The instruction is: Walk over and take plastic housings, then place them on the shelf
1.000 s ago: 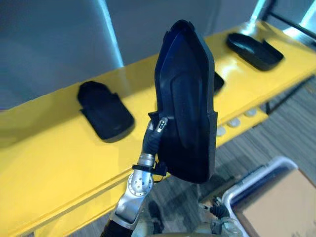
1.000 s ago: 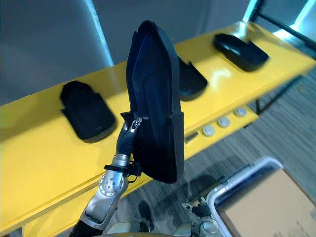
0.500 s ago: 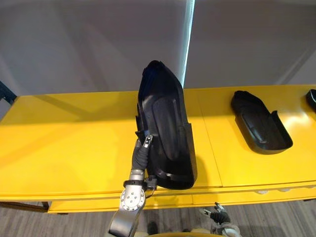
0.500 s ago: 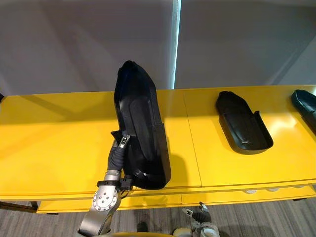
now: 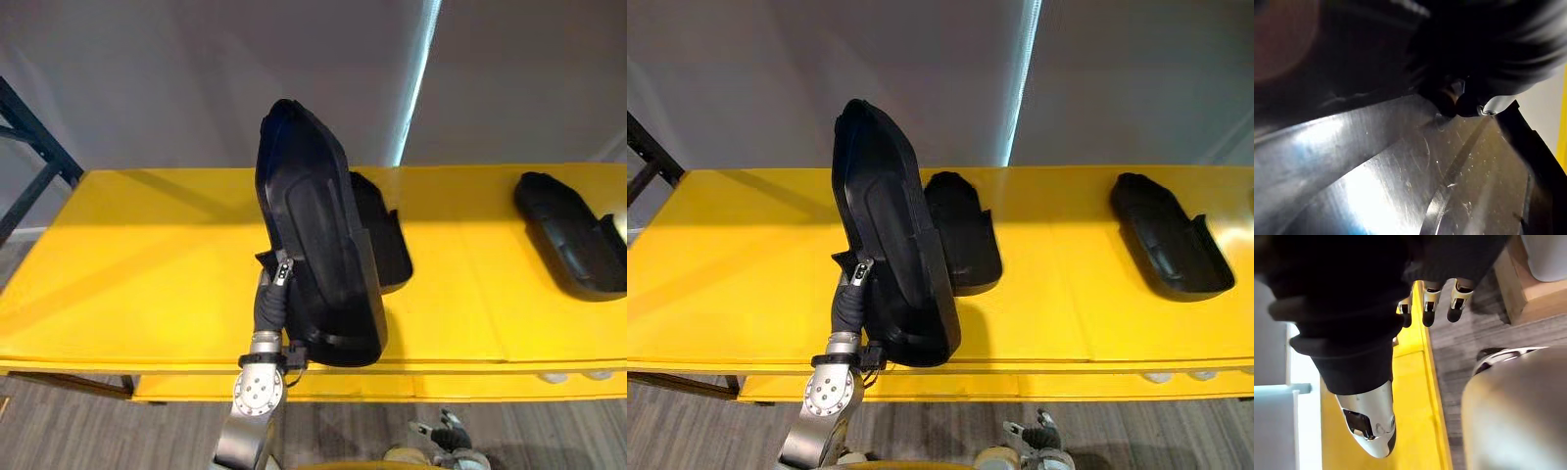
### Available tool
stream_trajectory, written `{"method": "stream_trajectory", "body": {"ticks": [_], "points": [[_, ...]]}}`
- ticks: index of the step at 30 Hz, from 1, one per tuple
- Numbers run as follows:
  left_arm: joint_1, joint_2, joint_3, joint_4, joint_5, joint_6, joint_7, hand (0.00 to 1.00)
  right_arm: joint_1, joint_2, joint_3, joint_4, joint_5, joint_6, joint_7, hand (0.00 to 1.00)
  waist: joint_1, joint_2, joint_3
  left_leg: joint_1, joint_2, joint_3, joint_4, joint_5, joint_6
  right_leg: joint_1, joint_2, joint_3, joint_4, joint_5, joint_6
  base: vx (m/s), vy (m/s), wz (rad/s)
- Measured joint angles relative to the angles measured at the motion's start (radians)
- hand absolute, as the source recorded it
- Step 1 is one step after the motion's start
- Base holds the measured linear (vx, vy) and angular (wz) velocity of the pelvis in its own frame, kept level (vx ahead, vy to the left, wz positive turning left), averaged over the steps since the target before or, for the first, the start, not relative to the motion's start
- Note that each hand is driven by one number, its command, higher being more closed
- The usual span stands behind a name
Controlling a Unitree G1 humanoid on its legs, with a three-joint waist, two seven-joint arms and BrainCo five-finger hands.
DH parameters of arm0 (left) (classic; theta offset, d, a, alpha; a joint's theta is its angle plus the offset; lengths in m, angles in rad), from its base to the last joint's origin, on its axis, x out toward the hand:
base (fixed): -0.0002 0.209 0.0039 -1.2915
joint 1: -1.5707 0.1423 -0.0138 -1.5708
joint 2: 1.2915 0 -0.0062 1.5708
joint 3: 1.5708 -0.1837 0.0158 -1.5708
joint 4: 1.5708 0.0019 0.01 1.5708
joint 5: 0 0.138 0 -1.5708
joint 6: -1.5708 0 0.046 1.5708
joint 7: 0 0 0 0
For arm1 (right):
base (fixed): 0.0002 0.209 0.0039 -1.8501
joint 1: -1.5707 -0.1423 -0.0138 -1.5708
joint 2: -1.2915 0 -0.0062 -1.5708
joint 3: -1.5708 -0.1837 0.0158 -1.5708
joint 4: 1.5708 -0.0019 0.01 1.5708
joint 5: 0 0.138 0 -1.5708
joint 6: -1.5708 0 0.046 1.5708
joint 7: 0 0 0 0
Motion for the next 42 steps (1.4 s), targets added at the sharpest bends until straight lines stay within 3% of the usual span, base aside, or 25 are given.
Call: {"method": "stream_trajectory", "body": {"ticks": [1,2,4,6,7,8,9,10,11,12,13,14,15,17,21,31,35,42], "points": [[-0.009,0.002,-0.005,0.005,-0.005,0.001,0.001,1.0,-0.003,0.001,-0.013,0.016,0.0,0.0,0.0,0.0,-0.004,-0.009,0.0,-0.01,-0.019,-0.008,0.003,-0.028,-0.016,0.004,-0.015,-0.006,-0.014,0.014,0.003,0.01,0.545,0.39],[-0.032,0.022,0.001,0.02,-0.012,0.001,0.007,1.0,0.002,0.025,-0.028,0.041,0.0,0.0,0.0,0.0,-0.013,-0.052,0.001,-0.041,-0.064,-0.031,0.038,-0.044,-0.002,0.023,-0.051,-0.025,-0.054,0.065,-0.008,0.01,0.579,0.52],[-0.043,0.058,0.004,0.03,-0.021,0.002,0.011,1.0,0.004,0.037,-0.03,0.066,-0.001,0.003,0.001,0.0,-0.008,-0.074,-0.002,-0.077,-0.08,-0.054,0.109,-0.088,0.018,0.041,-0.059,-0.04,-0.075,0.15,-0.018,0.01,0.41,0.27],[-0.045,0.076,0.004,0.033,-0.02,0.002,0.013,1.0,0.001,0.039,-0.026,0.067,-0.013,0.007,0.001,0.0,0.003,-0.072,0.0,-0.078,-0.091,-0.037,0.138,-0.125,0.041,0.007,-0.082,-0.029,-0.038,0.189,-0.056,-0.03,0.336,-0.22],[-0.05,0.076,0.004,0.041,-0.018,0.002,0.016,1.0,-0.016,0.027,-0.019,0.065,-0.026,0.008,0.002,0.0,0.006,-0.065,-0.002,-0.068,-0.105,-0.008,0.117,-0.137,0.059,-0.044,-0.097,-0.028,0.02,0.227,-0.198,-0.08,0.345,-0.54],[-0.049,0.077,0.011,0.047,-0.01,0.001,0.024,1.0,-0.039,0.002,-0.003,0.064,-0.035,0.009,0.003,0.0,0.009,-0.04,0.01,-0.037,-0.117,0.035,0.062,-0.118,0.087,-0.112,-0.091,0.003,0.117,0.192,-0.275,-0.08,0.339,-0.58],[-0.05,0.079,0.018,0.053,-0.004,0.001,0.025,1.0,-0.046,-0.001,0.004,0.062,-0.04,0.01,0.003,0.0,0.002,-0.039,0.014,-0.019,-0.124,0.047,0.034,-0.105,0.099,-0.142,-0.07,0.032,0.194,0.133,-0.241,-0.06,0.288,-0.45],[-0.066,0.078,0.021,0.087,0.0,0.002,0.025,1.0,-0.043,0.007,0.014,0.058,-0.041,0.009,0.003,0.0,-0.005,-0.04,0.018,0.037,-0.147,0.064,-0.049,-0.068,0.116,-0.174,0.047,0.105,0.321,-0.003,-0.173,-0.04,0.172,-0.12],[-0.073,0.076,0.019,0.093,0.003,0.004,0.026,1.0,-0.043,0.009,0.015,0.057,-0.04,0.008,0.004,0.0,-0.01,-0.038,0.019,0.058,-0.16,0.067,-0.079,-0.053,0.122,-0.171,0.125,0.125,0.336,-0.056,-0.173,-0.04,0.124,-0.06],[-0.078,0.074,0.017,0.093,0.006,0.003,0.026,1.0,-0.043,0.009,0.016,0.057,-0.039,0.008,0.005,0.0,-0.011,-0.035,0.02,0.065,-0.168,0.071,-0.092,-0.048,0.124,-0.17,0.17,0.125,0.331,-0.083,-0.173,-0.03,0.067,0.03],[-0.092,0.068,0.012,0.093,0.016,0.002,0.026,1.0,-0.042,0.011,0.019,0.056,-0.039,0.008,0.006,0.0,-0.017,-0.037,0.019,0.067,-0.192,0.072,-0.103,-0.039,0.13,-0.156,0.23,0.121,0.261,-0.113,-0.192,-0.02,0.064,-0.01],[-0.092,0.058,0.01,0.092,0.028,0.003,0.025,1.0,-0.044,0.012,0.019,0.055,-0.038,0.007,0.006,0.0,-0.022,-0.038,0.017,0.068,-0.211,0.069,-0.108,-0.038,0.13,-0.116,0.233,0.128,0.185,-0.12,-0.2,-0.01,0.064,-0.01],[-0.092,0.052,0.01,0.092,0.038,0.005,0.025,1.0,-0.046,0.005,0.016,0.052,-0.037,0.006,0.006,0.0,-0.024,-0.015,0.027,0.07,-0.213,0.064,-0.117,-0.028,0.132,-0.089,0.242,0.134,0.12,-0.106,-0.202,0.0,0.056,-0.02],[-0.084,0.052,0.004,0.081,0.041,0.008,0.022,1.0,-0.038,0.002,0.013,0.049,-0.03,0.006,0.005,0.0,-0.024,-0.006,0.029,0.096,-0.22,0.055,-0.184,0.018,0.129,-0.056,0.254,0.132,0.042,-0.059,-0.205,-0.02,0.02,-0.04],[-0.077,0.05,0.015,0.059,0.047,0.008,0.021,1.0,-0.026,0.01,0.012,0.034,-0.03,0.007,0.006,0.0,0.003,-0.016,0.025,0.149,-0.217,0.087,-0.287,0.064,0.113,-0.027,0.286,0.161,-0.044,-0.005,-0.214,-0.04,-0.02,-0.24],[-0.045,0.063,0.11,0.048,0.123,0.017,0.003,1.0,0.017,0.028,0.01,-0.006,-0.032,0.011,0.003,0.0,0.003,-0.025,-0.01,0.215,-0.228,0.114,-0.374,0.094,0.111,0.049,0.306,0.184,-0.172,0.067,-0.204,-0.01,-0.002,-0.09],[-0.116,0.122,0.213,0.181,0.225,0.057,0.033,1.0,0.023,0.025,0.01,-0.007,-0.044,0.011,0.008,0.0,0.003,-0.018,-0.034,0.221,-0.24,0.114,-0.417,0.119,0.113,0.055,0.309,0.187,-0.227,0.102,-0.201,-0.05,0.0,-0.02],[-0.223,0.168,0.353,0.392,0.257,0.123,0.108,1.0,0.026,0.022,0.011,-0.017,-0.078,0.012,0.024,0.0,-0.004,-0.014,-0.033,0.218,-0.258,0.117,-0.445,0.14,0.114,0.054,0.314,0.208,-0.278,0.145,-0.201,-0.08,-0.007,-0.08]]}}
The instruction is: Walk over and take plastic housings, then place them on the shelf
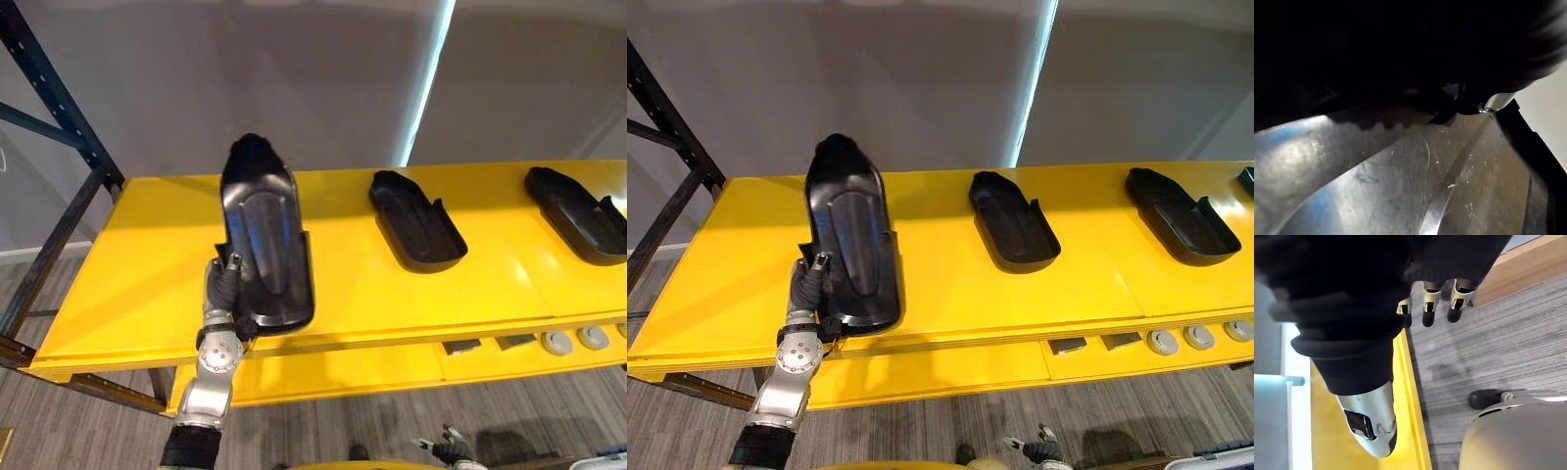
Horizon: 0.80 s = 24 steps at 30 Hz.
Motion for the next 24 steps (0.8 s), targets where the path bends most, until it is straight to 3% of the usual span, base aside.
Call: {"method": "stream_trajectory", "body": {"ticks": [6,13,14,24], "points": [[-0.049,0.034,0.102,0.075,-0.01,0.038,0.024,1.0,0.001,0.0,-0.001,-0.001,0.0,0.007,0.004,0.0,-0.019,-0.001,0.0,-0.014,-0.007,0.006,-0.001,0.0,0.0,-0.012,-0.001,0.017,-0.021,0.021,0.002,-0.05,-0.003,-0.08],[-0.156,0.083,0.14,0.178,-0.024,0.062,0.025,1.0,0.003,0.001,-0.02,-0.003,-0.004,0.011,0.005,0.0,-0.024,-0.004,0.002,-0.025,-0.009,0.009,-0.002,-0.001,0.0,-0.03,-0.001,0.033,-0.024,0.025,0.002,-0.02,-0.006,-0.07],[-0.174,0.089,0.14,0.188,-0.025,0.063,0.024,0.0,0.002,0.001,-0.022,-0.003,-0.01,0.011,0.006,0.0,-0.023,-0.004,0.004,-0.034,-0.009,0.01,-0.002,-0.001,0.0,-0.041,0.0,0.035,-0.024,0.028,0.002,-0.02,-0.01,-0.06],[-0.289,0.102,0.179,0.291,-0.024,0.088,0.036,0.0,-0.001,0.005,-0.027,-0.005,-0.031,0.011,0.006,0.0,-0.035,-0.012,0.016,-0.035,-0.01,0.013,-0.002,-0.001,0.0,-0.053,0.002,0.058,-0.022,0.033,0.002,-0.01,-0.01,-0.07]]}}
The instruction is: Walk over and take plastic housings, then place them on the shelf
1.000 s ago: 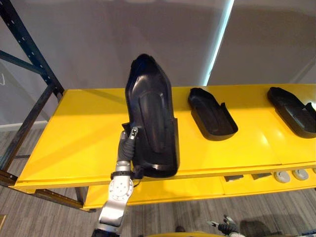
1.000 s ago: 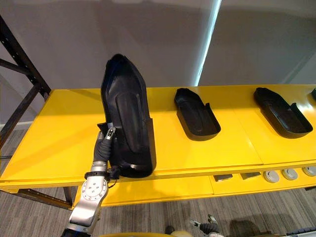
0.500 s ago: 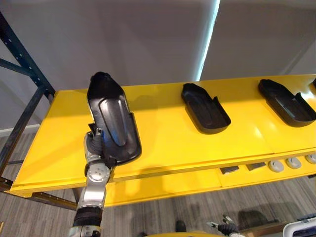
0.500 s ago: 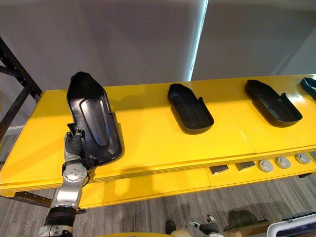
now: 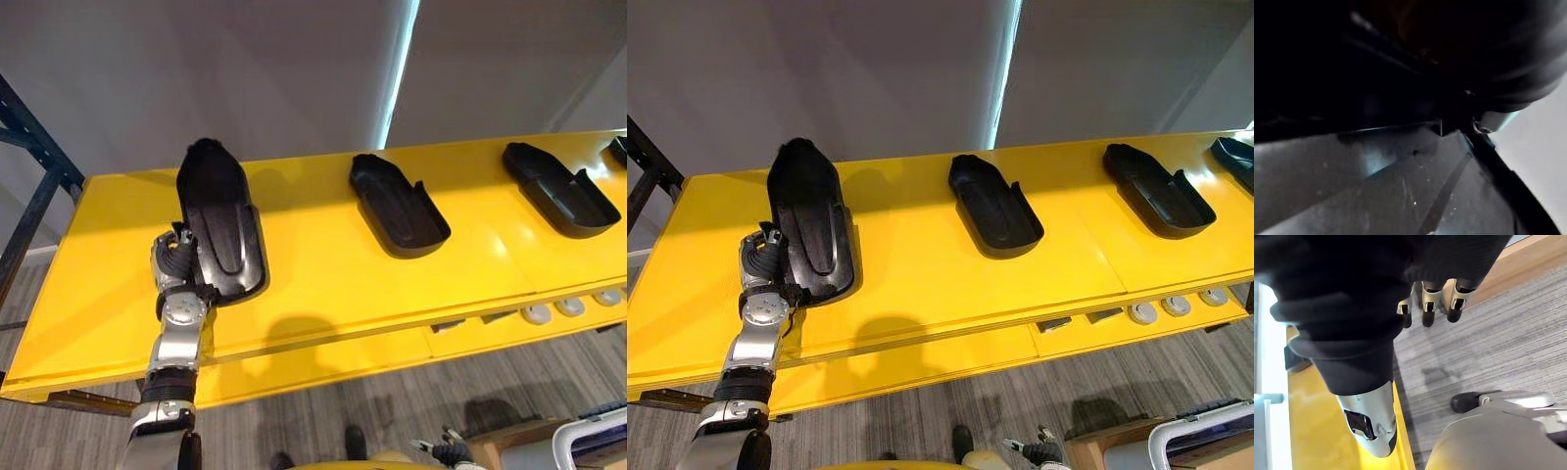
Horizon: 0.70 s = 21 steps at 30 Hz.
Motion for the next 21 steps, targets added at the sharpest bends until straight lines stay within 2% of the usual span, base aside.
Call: {"method": "stream_trajectory", "body": {"ticks": [2,10,15,18,21], "points": [[0.0,0.0,0.005,0.009,0.0,0.001,0.012,0.0,-0.001,0.003,0.001,0.0,0.0,-0.001,0.0,0.0,-0.011,-0.004,0.003,0.001,0.0,0.0,0.0,0.0,0.0,0.001,0.0,0.001,0.0,0.001,0.0,-0.03,-0.011,-0.03],[-0.007,-0.01,0.029,0.013,-0.053,0.009,0.037,0.0,0.0,0.007,0.0,0.0,-0.001,0.0,0.0,0.0,-0.012,-0.012,0.012,0.008,-0.001,0.002,0.0,0.0,0.0,0.003,-0.001,0.01,-0.003,0.008,-0.001,-0.04,-0.012,-0.03],[-0.001,-0.047,0.03,-0.016,-0.1,0.008,0.064,0.0,0.0,0.008,0.004,0.0,-0.001,0.001,0.0,0.0,-0.012,-0.016,0.015,0.019,-0.003,-0.008,0.0,0.0,0.0,0.018,-0.003,-0.003,-0.003,0.008,0.0,-0.03,-0.008,0.06],[0.056,-0.086,0.005,-0.184,-0.098,0.005,0.08,0.0,-0.002,0.008,0.01,0.0,0.0,0.0,0.0,0.0,-0.011,-0.02,0.02,0.017,-0.005,-0.017,-0.001,0.0,0.0,0.018,-0.006,-0.007,-0.003,0.008,0.0,-0.03,-0.004,0.06],[0.14,-0.098,-0.071,-0.389,-0.067,-0.032,0.077,0.0,-0.002,0.008,0.011,0.001,0.001,-0.001,0.0,0.0,-0.009,-0.017,0.023,0.014,-0.008,-0.026,-0.001,0.0,0.001,0.019,-0.016,-0.021,0.0,0.008,0.001,-0.01,0.008,0.06]]}}
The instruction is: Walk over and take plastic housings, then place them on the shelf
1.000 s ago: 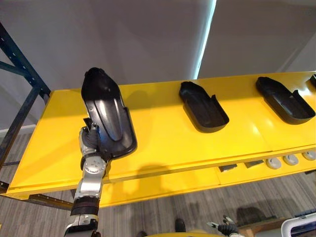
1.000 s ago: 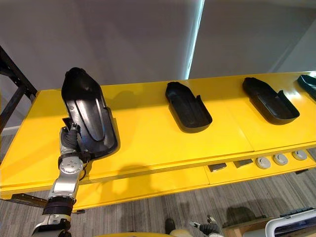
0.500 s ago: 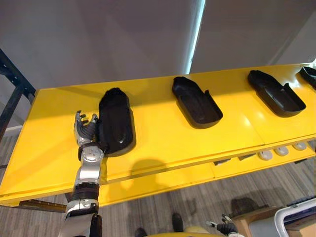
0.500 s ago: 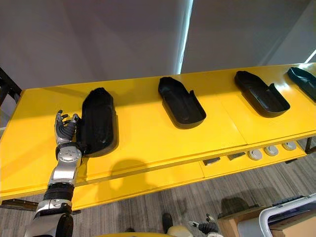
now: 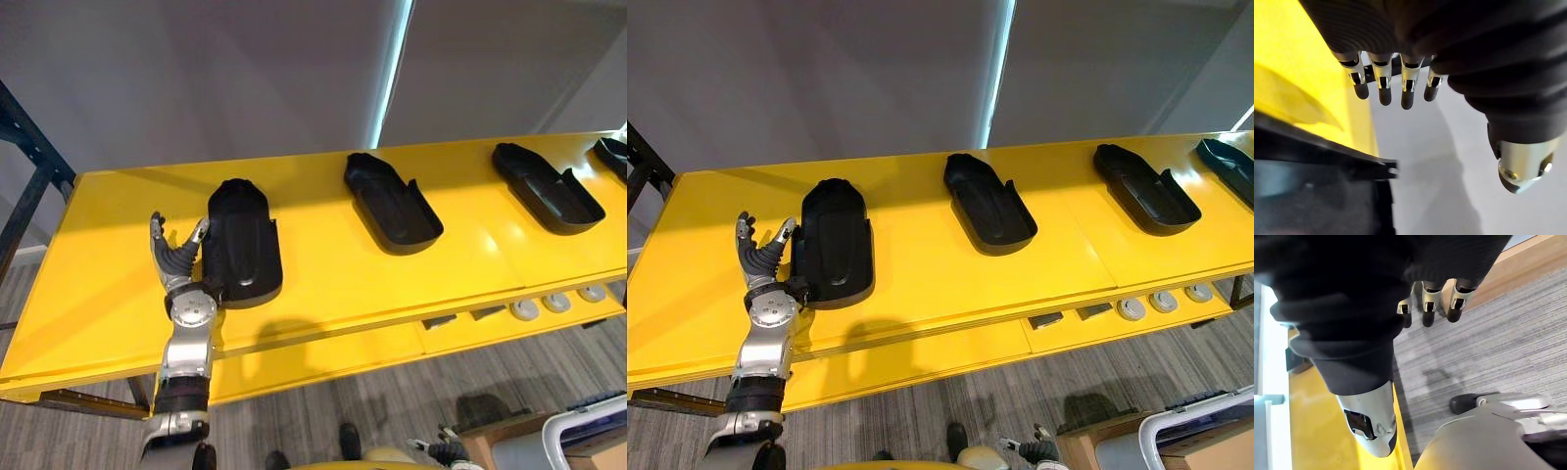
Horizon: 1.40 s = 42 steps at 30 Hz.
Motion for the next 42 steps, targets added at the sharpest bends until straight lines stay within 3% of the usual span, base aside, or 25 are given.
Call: {"method": "stream_trajectory", "body": {"ticks": [3,4,9,17,25,42], "points": [[0.072,-0.039,-0.069,-0.19,0.053,-0.038,-0.007,0.0,0.001,0.0,-0.001,0.012,0.006,-0.004,0.001,0.0,0.006,0.003,0.002,-0.011,-0.001,-0.018,0.001,0.001,0.002,0.004,-0.006,-0.006,0.001,-0.002,0.003,0.0,0.002,0.16],[0.101,-0.045,-0.102,-0.244,0.074,-0.056,-0.021,1.0,0.002,-0.001,-0.001,0.024,0.013,-0.006,0.002,0.0,0.013,0.003,0.002,-0.011,-0.001,-0.021,0.001,0.002,0.002,0.005,-0.008,-0.008,0.001,-0.002,0.003,0.0,-0.002,0.08],[0.296,-0.071,-0.245,-0.404,0.162,-0.132,-0.096,1.0,0.003,-0.014,-0.001,0.047,0.032,-0.019,0.023,0.0,0.041,0.016,0.009,-0.01,-0.003,-0.045,-0.003,-0.002,0.007,0.017,-0.015,-0.027,0.003,-0.009,0.013,-0.03,-0.005,0.15],[0.457,-0.004,-0.344,-0.329,0.27,-0.169,-0.194,1.0,0.005,-0.029,0.013,0.046,0.032,-0.027,0.023,0.0,0.055,0.03,0.006,-0.001,-0.004,-0.051,-0.006,-0.003,0.011,0.017,-0.018,-0.037,0.03,-0.023,0.026,-0.02,-0.005,0.04],[0.461,0.018,-0.372,-0.201,0.344,-0.169,-0.245,1.0,0.004,-0.034,0.031,0.047,0.032,-0.026,0.021,0.0,0.055,0.028,0.002,-0.001,-0.008,-0.053,-0.006,-0.003,0.011,0.014,-0.021,-0.04,0.024,-0.024,0.028,-0.01,-0.003,0.0],[0.35,0.015,-0.359,-0.044,0.384,-0.099,-0.219,1.0,0.004,-0.037,0.05,0.048,0.03,-0.01,0.021,0.0,0.048,0.023,-0.016,0.01,-0.006,-0.039,-0.007,-0.004,0.011,0.028,-0.016,-0.03,0.001,-0.019,0.023,-0.01,-0.011,-0.01]]}}
